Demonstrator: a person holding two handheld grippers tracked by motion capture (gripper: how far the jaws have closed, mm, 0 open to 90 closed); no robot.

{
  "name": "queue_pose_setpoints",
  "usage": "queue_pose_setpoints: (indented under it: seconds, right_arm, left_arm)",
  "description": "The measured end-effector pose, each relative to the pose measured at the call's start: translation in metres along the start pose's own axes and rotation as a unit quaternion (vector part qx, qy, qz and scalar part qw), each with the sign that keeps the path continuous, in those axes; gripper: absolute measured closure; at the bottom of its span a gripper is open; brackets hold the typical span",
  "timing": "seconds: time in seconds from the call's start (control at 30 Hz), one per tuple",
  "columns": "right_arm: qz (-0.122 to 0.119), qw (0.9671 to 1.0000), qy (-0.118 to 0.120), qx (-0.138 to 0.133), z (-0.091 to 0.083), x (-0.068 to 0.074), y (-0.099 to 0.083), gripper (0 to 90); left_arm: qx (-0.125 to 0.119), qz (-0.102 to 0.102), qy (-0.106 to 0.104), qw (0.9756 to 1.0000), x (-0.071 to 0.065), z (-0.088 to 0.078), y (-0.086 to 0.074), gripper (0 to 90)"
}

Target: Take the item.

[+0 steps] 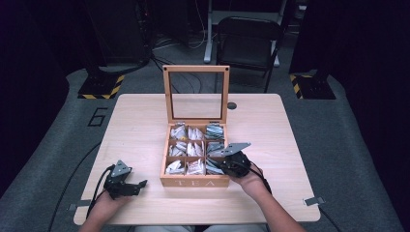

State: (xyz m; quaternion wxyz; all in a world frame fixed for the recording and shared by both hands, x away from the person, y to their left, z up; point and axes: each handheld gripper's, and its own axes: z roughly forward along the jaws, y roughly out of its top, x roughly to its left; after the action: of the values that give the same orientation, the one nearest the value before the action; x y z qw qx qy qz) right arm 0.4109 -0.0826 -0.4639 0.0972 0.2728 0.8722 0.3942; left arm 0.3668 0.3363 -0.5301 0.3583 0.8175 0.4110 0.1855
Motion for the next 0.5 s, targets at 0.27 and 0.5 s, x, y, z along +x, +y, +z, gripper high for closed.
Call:
queue_pose_setpoints:
  seconds: [0.27,0.5]
  right_arm:
    - [-0.003,1.0000,0.000,-0.001,-0.0013,-0.0006,-0.0003,89.4]
    - [0.000,1.0000,-0.002,-0.001,-0.0027,0.0004,0.0004,89.3]
  left_arm:
    - [0.000,0.000,-0.001,1.0000,0.0000,0.0001,0.0000,13.8]
    - [0.000,-0.001,-0.001,1.0000,-0.0001,0.0001,0.0000,13.8]
